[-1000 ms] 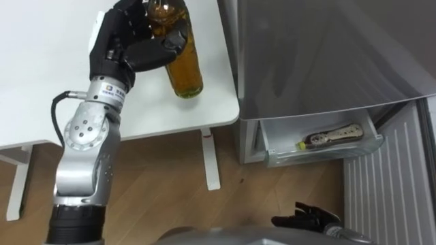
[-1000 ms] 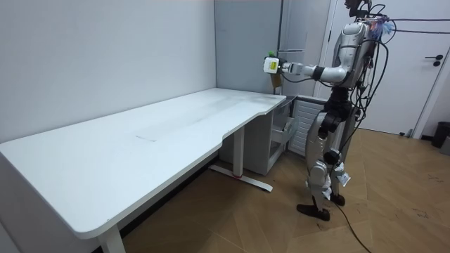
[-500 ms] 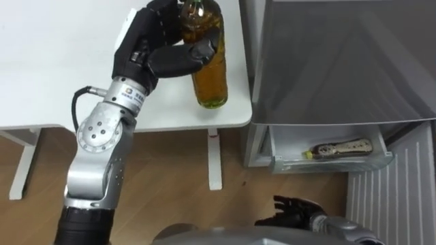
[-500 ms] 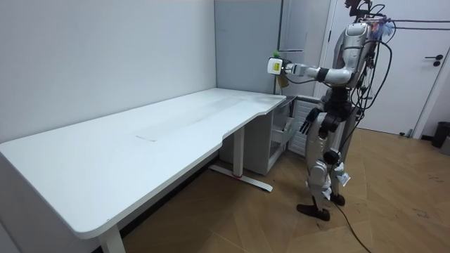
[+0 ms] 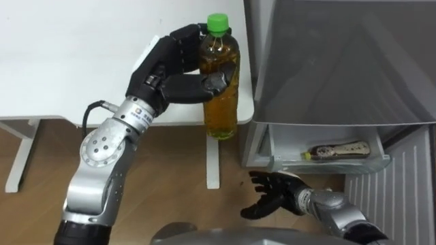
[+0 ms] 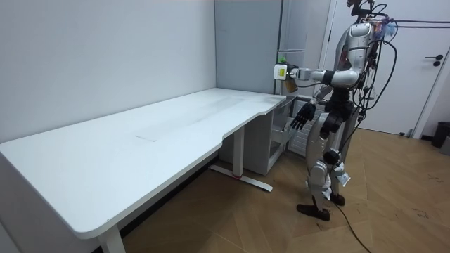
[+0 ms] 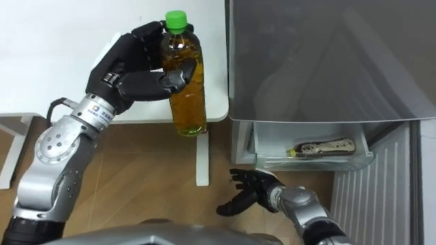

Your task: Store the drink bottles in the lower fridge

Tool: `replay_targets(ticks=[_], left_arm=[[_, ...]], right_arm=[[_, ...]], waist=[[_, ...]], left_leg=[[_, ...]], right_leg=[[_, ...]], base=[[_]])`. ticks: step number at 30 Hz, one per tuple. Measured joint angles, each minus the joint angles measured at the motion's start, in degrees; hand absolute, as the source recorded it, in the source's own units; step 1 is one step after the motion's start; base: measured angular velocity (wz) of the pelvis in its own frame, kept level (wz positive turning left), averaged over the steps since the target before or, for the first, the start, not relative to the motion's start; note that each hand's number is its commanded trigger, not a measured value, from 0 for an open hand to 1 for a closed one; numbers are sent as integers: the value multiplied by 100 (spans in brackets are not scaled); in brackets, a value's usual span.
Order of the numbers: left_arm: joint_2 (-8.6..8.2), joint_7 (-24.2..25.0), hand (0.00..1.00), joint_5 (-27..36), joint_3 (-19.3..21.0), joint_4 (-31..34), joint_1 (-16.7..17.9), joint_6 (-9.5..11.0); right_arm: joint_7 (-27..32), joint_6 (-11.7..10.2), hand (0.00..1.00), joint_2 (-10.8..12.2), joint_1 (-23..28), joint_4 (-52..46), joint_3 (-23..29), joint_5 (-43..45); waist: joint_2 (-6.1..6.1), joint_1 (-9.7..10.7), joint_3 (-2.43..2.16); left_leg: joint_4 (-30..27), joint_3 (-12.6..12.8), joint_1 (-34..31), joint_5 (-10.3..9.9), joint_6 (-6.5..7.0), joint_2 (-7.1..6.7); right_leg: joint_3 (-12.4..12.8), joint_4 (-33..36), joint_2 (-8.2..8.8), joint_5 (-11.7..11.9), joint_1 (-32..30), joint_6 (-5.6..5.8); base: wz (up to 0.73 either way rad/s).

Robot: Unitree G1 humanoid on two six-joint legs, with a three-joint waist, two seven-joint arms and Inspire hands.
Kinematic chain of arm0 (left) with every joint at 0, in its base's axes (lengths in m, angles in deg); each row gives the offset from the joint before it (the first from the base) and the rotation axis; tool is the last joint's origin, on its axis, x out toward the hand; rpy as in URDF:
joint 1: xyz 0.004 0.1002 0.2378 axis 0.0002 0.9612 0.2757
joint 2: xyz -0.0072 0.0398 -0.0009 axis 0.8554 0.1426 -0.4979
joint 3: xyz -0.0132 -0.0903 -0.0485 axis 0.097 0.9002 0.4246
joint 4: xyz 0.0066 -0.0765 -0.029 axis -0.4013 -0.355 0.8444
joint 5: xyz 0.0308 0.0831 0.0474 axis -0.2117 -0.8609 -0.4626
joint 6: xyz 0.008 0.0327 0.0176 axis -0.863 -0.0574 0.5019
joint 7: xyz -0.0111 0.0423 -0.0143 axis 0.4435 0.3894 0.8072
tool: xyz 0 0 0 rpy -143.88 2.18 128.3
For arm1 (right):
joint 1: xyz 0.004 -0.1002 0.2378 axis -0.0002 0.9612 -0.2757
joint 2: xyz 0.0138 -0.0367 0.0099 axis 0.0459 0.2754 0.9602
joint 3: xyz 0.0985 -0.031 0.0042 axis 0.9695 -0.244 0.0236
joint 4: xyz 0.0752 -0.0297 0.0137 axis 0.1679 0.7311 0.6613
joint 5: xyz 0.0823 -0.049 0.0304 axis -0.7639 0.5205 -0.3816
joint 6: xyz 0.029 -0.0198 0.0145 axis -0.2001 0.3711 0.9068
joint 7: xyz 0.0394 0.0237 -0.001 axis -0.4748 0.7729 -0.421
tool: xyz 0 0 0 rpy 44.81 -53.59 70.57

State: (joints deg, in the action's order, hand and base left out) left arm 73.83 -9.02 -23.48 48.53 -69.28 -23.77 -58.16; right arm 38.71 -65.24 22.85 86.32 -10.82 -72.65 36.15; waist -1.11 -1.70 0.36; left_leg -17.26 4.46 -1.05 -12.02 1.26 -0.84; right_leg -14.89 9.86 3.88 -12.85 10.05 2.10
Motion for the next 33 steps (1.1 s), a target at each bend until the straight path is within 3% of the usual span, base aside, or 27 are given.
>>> replay_targets(ticks=[11,18,21,25,33], left_arm=[[118,312,100,134,-61,2,6,0],[46,571,100,124,-258,0,335,-1],[59,647,100,-33,-381,-37,469,-12],[214,650,100,-34,-556,-40,556,-22],[197,644,100,-34,-561,-41,568,-22]], right_arm=[[-5,3,0,-24,-2,-71,-2,-10],[-198,33,0,-20,46,-438,-27,-32],[-412,123,0,-48,113,-1015,-68,-51],[-687,129,0,-50,194,-1560,-189,-280],[-1091,133,0,-86,305,-1851,-399,-342]], waist=[[40,-17,6],[90,-2,-9],[70,9,1],[-17,54,46],[-33,-4,48]], left_leg=[[-102,-84,-135,-2,5,-13],[-51,-110,-79,-1,3,-9],[-59,-127,-70,0,3,-19],[-67,-147,-54,-3,7,-39],[-87,-168,-133,-13,26,-46]], right_leg=[[-103,2,0,0,-18,0],[-99,5,-1,0,-5,0],[-109,9,2,0,16,0],[-120,8,10,0,59,0],[-92,23,13,0,-6,0]], base=[[4],[-1],[2],[5],[0]])
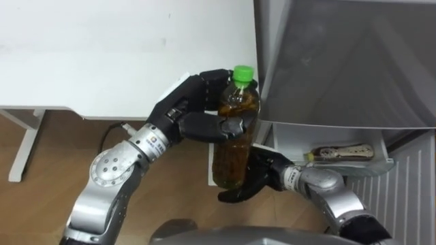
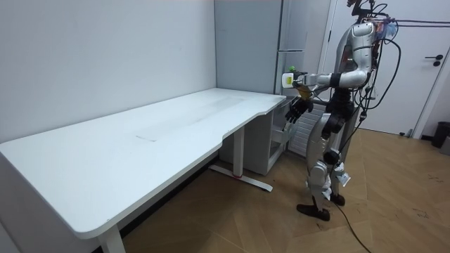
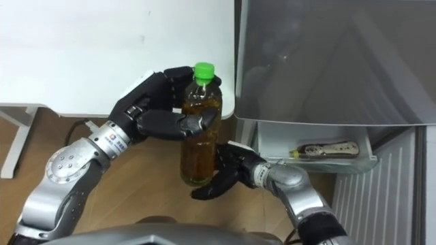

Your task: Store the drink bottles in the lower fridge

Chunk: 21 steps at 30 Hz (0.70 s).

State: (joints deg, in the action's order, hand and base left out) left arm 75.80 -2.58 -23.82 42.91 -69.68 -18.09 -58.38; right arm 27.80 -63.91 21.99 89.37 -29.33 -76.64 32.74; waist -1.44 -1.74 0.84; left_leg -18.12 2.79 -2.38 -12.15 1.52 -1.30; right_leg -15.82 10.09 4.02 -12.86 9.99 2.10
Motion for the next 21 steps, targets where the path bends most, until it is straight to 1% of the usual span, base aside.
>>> replay_targets(ticks=[5,7,8,10,13,16,19,21], left_arm=[[-12,28,100,-4,0,-3,13,0],[-9,96,100,-16,-2,-3,37,0],[-6,123,100,-15,-2,-2,36,0],[-50,152,100,0,9,7,9,30],[-59,152,100,2,-31,7,8,34],[-54,150,100,9,-64,7,5,36],[-61,141,100,8,-106,7,4,44],[-70,132,100,25,-120,7,2,60]], right_arm=[[-370,12,0,28,47,-263,4,-15],[-600,99,0,-39,106,-642,5,-176],[-661,117,0,-54,138,-781,2,-247],[-858,132,0,-166,205,-1061,-44,-383],[-1029,220,0,-234,211,-1161,-115,-442],[-1164,229,0,-321,214,-1281,-218,-461],[-1270,236,0,-316,214,-1289,-228,-486],[-1296,252,0,-360,240,-1289,-231,-625]], waist=[[-10,-4,0],[-11,-12,0],[-10,-13,0],[-12,-17,-9],[-11,-23,-10],[-11,-28,-10],[-10,-35,-12],[-11,-38,-12]], left_leg=[[0,3,4,0,0,13],[-18,0,-15,1,1,11],[-24,0,-29,1,1,10],[-89,-20,-122,3,4,7],[-132,-50,-175,-1,11,3],[-169,-77,-200,-4,16,2],[-198,-115,-212,-2,22,-4],[-212,-136,-216,2,28,-12]], right_leg=[[8,59,-1,-1,-28,1],[-5,59,0,-1,-34,1],[-8,59,0,-1,-39,1],[-16,66,-2,-1,-100,1],[-33,66,-5,-1,-104,1],[-66,71,-5,-1,-105,1],[-95,79,-1,-1,-101,1],[-124,87,4,-1,-100,1]], base=[[0],[0],[5],[9],[7],[3],[1],[5]])
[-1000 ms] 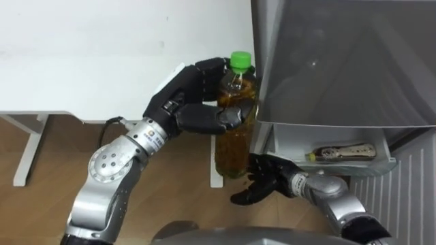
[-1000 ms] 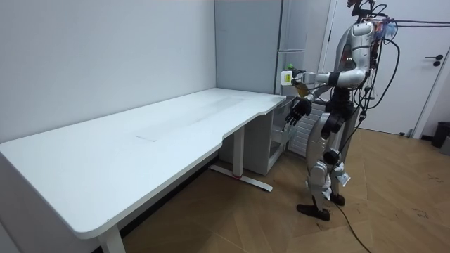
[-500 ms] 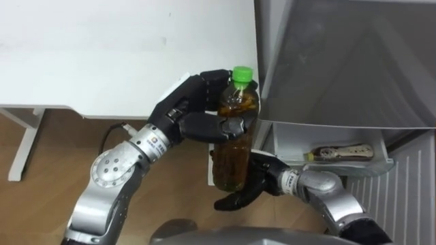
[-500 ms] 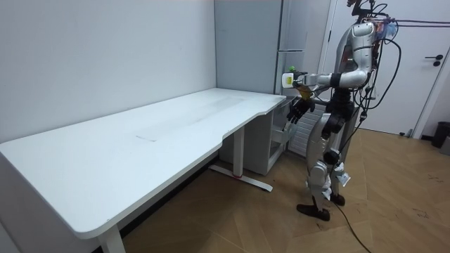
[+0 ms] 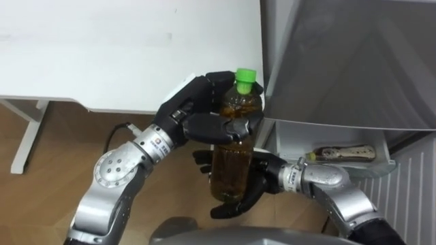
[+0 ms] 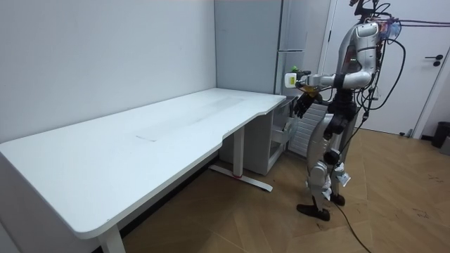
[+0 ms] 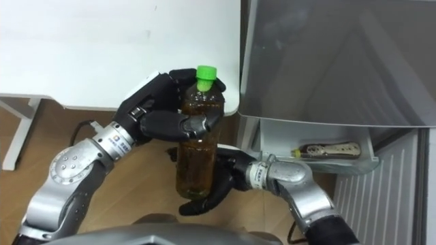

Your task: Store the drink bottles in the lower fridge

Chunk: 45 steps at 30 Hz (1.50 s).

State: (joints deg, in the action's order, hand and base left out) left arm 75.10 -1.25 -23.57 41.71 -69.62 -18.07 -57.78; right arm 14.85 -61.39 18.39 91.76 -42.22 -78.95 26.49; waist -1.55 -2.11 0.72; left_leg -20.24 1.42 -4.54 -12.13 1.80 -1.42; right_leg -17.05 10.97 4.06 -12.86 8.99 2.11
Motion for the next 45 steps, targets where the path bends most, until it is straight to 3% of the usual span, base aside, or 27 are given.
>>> replay_targets(ticks=[20,26,31,37,45], left_arm=[[42,-137,100,-40,-317,-4,-97,91],[72,-150,100,-118,-317,-3,-109,196],[84,-115,100,-370,-304,-1,-117,255],[319,-88,100,-903,-299,-1,-116,270],[376,-79,100,-949,-286,-1,-118,279]], right_arm=[[-82,-4,0,-218,63,1,-245,-515],[-82,-4,0,-238,64,2,-254,-626],[-116,-4,0,-241,125,2,-243,-630],[-383,-66,0,-239,123,1,-214,-770],[-577,-140,0,-231,123,2,-215,-889]], waist=[[-23,-15,4],[11,-19,25],[26,-151,23],[31,-150,20],[49,-148,10]], left_leg=[[-36,5,26,8,13,14],[-29,32,23,8,13,17],[3,84,22,8,12,36],[13,83,11,7,10,48],[-11,66,-37,8,10,48]], right_leg=[[2,80,2,0,-38,0],[55,79,-3,0,-59,0],[111,90,-6,1,-100,-2],[121,137,-13,1,-138,-2],[121,168,-14,1,-152,-2]], base=[[0],[-2],[-6],[0],[0]])
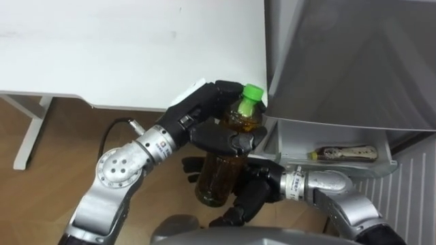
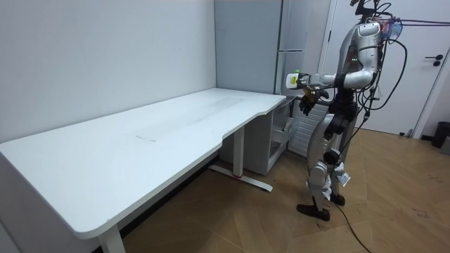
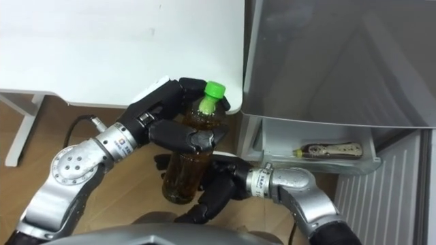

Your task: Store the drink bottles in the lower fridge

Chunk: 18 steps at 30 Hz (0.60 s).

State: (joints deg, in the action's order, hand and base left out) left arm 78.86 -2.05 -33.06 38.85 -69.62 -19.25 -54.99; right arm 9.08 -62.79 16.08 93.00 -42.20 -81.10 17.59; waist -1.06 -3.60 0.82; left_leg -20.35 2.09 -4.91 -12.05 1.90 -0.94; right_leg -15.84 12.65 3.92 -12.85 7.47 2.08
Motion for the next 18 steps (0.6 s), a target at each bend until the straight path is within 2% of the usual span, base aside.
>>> replay_targets(ticks=[14,18], left_arm=[[83,-9,100,-48,48,4,-106,66],[82,-7,100,-48,22,3,-111,85]], right_arm=[[-217,-6,0,-106,23,1,4,-32],[-151,-7,0,-112,23,1,7,-330]], waist=[[37,18,3],[36,18,6]], left_leg=[[-27,-39,-17,1,-3,1],[-34,-29,-20,1,-3,3]], right_leg=[[7,-3,-9,0,-7,0],[9,-2,-5,0,-3,0]], base=[[1],[0]])
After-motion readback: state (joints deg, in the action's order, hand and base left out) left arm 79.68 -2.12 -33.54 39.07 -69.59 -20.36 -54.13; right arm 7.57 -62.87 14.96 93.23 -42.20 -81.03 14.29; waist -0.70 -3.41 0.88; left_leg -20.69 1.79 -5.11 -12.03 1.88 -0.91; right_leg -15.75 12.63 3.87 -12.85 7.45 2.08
